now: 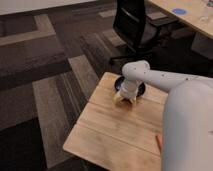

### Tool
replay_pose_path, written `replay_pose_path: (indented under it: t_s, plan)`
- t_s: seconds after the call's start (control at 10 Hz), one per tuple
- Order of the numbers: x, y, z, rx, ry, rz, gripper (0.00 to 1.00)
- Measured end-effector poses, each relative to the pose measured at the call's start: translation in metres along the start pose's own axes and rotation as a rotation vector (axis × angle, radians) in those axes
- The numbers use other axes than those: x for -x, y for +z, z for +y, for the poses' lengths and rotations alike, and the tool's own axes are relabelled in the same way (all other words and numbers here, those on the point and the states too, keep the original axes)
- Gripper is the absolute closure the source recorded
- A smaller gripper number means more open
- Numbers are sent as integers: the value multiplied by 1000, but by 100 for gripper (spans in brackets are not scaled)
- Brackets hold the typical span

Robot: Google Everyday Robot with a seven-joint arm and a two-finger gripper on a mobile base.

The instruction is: Push the ceramic bowl across the table

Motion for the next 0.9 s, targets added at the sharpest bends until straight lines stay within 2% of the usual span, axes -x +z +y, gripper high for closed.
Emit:
replay_pose_path:
  t_s: [0.1,0.3,0.4,0.5,0.6,0.8,0.9]
  plan:
    - [12,-9,-7,-23,-6,-15,35]
    - [66,-59,-21,-132,-28,-86,35]
    - [73,-68,-15,-157,-34,-90,35]
    - [72,-69,-9,-165,-35,-84,35]
    - [61,-68,5,-161,-31,-67,35]
    - [37,-69,28,-120,-8,-44,35]
    - [32,-69,31,-112,-1,-41,35]
